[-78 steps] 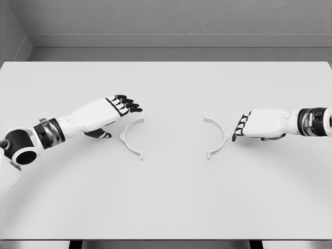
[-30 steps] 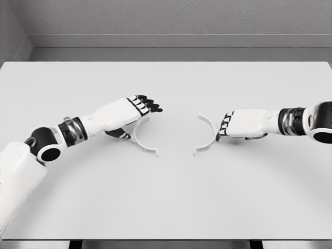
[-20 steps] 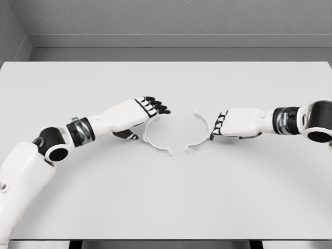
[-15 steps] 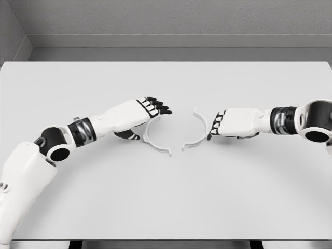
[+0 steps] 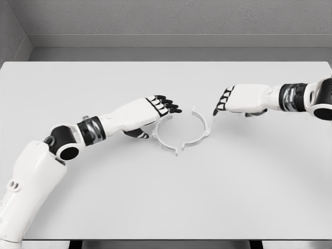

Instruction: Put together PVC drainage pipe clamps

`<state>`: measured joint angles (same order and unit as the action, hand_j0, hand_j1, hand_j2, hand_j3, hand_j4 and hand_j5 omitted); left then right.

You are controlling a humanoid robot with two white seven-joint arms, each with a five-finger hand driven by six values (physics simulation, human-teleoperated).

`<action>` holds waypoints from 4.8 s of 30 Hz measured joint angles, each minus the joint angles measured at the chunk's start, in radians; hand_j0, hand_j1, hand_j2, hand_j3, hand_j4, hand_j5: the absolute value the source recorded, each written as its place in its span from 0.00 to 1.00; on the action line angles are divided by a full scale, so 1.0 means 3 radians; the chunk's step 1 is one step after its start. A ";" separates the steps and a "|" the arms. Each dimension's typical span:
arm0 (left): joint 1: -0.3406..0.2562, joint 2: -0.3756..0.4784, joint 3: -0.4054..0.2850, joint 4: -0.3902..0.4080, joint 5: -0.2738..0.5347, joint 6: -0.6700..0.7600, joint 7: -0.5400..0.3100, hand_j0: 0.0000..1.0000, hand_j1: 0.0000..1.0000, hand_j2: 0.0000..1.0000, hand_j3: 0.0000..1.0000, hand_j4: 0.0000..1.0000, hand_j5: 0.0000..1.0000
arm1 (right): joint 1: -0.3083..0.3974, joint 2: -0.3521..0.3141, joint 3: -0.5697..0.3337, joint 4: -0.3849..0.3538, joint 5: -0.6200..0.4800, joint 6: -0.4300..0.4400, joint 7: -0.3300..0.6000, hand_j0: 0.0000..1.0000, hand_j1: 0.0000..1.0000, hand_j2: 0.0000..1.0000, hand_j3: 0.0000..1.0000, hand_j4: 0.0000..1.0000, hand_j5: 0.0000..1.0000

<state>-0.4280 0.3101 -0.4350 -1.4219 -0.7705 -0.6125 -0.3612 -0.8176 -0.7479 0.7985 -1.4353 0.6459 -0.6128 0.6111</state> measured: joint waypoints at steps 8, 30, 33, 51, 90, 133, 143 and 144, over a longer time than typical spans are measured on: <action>0.0015 -0.0043 -0.0005 -0.0022 -0.0012 -0.0001 -0.0005 1.00 1.00 1.00 1.00 1.00 1.00 | -0.0128 0.0315 0.0032 0.0427 0.0126 0.0000 0.0000 0.84 0.84 0.84 0.84 0.84 0.84; 0.0051 -0.0122 -0.0023 -0.0157 -0.0032 -0.0001 -0.0075 1.00 1.00 1.00 1.00 1.00 1.00 | -0.0235 0.0641 0.0204 0.0865 0.0252 -0.0001 0.0000 0.84 0.84 0.84 0.84 0.84 0.84; 0.0051 -0.0124 -0.0025 -0.0120 -0.0032 -0.0001 -0.0076 1.00 1.00 1.00 1.00 1.00 1.00 | -0.0240 0.0649 0.0206 0.0870 0.0254 -0.0001 0.0000 0.84 0.84 0.84 0.84 0.84 0.84; -0.0077 0.0134 0.0148 -0.0070 0.0018 0.0000 -0.0072 1.00 1.00 1.00 1.00 1.00 1.00 | -0.0261 0.0686 0.0257 0.0844 0.0250 0.0036 -0.0007 0.84 0.84 0.84 0.84 0.84 0.84; -0.0092 0.0372 0.0226 -0.0052 0.0097 -0.0001 -0.0066 1.00 1.00 1.00 1.00 1.00 1.00 | 0.0281 -0.0645 -0.0114 -0.0822 -0.0049 -0.0002 0.0000 0.84 0.84 0.84 0.84 0.84 0.84; -0.0082 0.0505 0.0293 -0.0065 0.0161 -0.0001 -0.0059 1.00 1.00 1.00 1.00 1.00 1.00 | 0.0644 -0.0187 0.0025 -0.0791 -0.0164 -0.0001 0.0000 0.84 0.84 0.84 0.84 0.84 0.84; -0.0077 0.0474 0.0290 -0.0030 0.0164 -0.0001 -0.0058 1.00 1.00 1.00 1.00 1.00 1.00 | 0.0654 -0.0198 0.0025 -0.0756 -0.0204 -0.0001 0.0000 0.84 0.84 0.84 0.84 0.84 0.84; -0.0077 0.0471 0.0289 -0.0027 0.0170 -0.0001 -0.0057 1.00 1.00 1.00 1.00 1.00 1.00 | 0.0649 -0.0176 0.0026 -0.0711 -0.0203 -0.0001 0.0000 0.84 0.84 0.84 0.84 0.84 0.84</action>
<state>-0.4510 0.4513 -0.3481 -1.4300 -0.7195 -0.6127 -0.3784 -0.6228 -0.8006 0.8064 -1.6486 0.5850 -0.6130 0.6111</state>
